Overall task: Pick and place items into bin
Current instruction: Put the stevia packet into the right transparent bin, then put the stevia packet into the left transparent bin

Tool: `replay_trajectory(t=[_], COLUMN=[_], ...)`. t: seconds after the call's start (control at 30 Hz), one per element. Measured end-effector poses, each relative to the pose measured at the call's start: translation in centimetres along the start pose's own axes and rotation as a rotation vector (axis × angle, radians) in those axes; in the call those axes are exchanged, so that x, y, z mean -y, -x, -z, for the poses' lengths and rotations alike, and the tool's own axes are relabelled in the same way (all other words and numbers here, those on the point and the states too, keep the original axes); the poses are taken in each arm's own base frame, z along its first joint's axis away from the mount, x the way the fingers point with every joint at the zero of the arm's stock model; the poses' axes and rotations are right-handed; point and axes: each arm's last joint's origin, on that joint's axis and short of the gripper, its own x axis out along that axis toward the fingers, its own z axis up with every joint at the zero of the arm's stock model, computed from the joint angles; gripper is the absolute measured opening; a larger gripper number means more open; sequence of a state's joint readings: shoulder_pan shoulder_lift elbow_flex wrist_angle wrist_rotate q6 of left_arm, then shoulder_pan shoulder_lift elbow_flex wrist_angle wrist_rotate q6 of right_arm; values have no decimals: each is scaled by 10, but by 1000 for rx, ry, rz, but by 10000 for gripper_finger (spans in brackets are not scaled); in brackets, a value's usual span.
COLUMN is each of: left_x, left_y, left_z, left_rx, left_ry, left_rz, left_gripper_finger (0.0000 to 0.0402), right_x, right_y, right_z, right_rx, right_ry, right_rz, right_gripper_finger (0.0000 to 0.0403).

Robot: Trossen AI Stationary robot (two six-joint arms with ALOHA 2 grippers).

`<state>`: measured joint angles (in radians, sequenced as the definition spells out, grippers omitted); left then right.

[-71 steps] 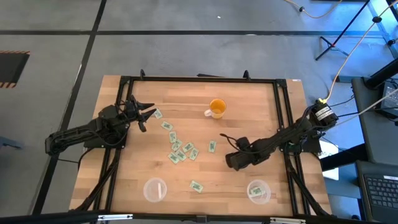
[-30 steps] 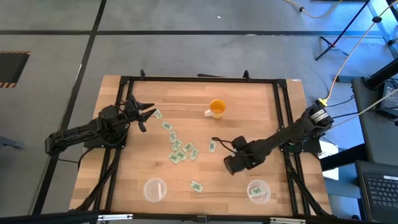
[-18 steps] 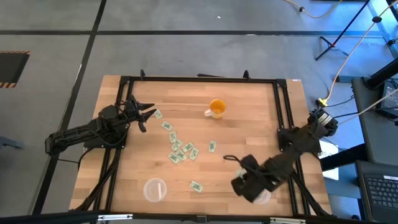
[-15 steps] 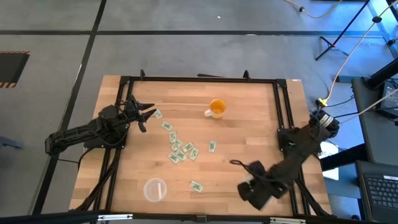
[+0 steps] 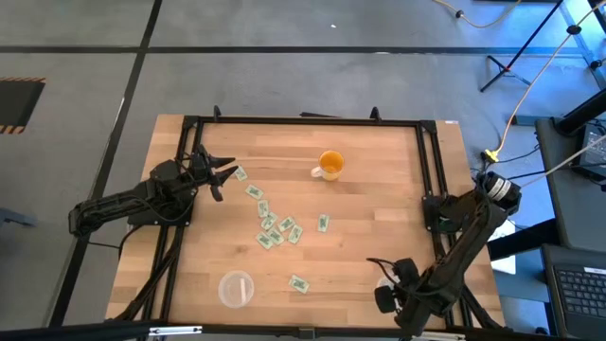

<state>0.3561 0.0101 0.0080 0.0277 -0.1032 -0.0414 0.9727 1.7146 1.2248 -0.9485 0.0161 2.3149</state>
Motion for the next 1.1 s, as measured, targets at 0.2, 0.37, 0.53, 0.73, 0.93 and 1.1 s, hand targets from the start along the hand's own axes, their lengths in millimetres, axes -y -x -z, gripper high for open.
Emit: replay_trajectory(t=[0.2,0.37,0.53,0.73,0.93,1.1], left_x=[0,0,0,0,0,0], left_y=[0,0,0,0,0,0], left_z=[0,0,0,0,0,0], left_rx=[0,0,0,0,0,-1], left_ry=[-2,-2,-2,-2,-2,-2], left_rz=[0,0,0,0,0,0], left_gripper_finger=[130,130,130,130,130,130], right_x=[6,7,7,7,7,7], right_y=[-16,-22,-22,-22,-22,-22], right_z=[-5,-6,-6,-6,-6,-6], right_rx=[2,-5,-7,-8,-8,-8], right_ry=[-6,-8,-8,-7,-6,-7], right_rz=[5,-3,-5,-5,-5,-6], right_gripper_finger=[8,10,11,12,31,74])
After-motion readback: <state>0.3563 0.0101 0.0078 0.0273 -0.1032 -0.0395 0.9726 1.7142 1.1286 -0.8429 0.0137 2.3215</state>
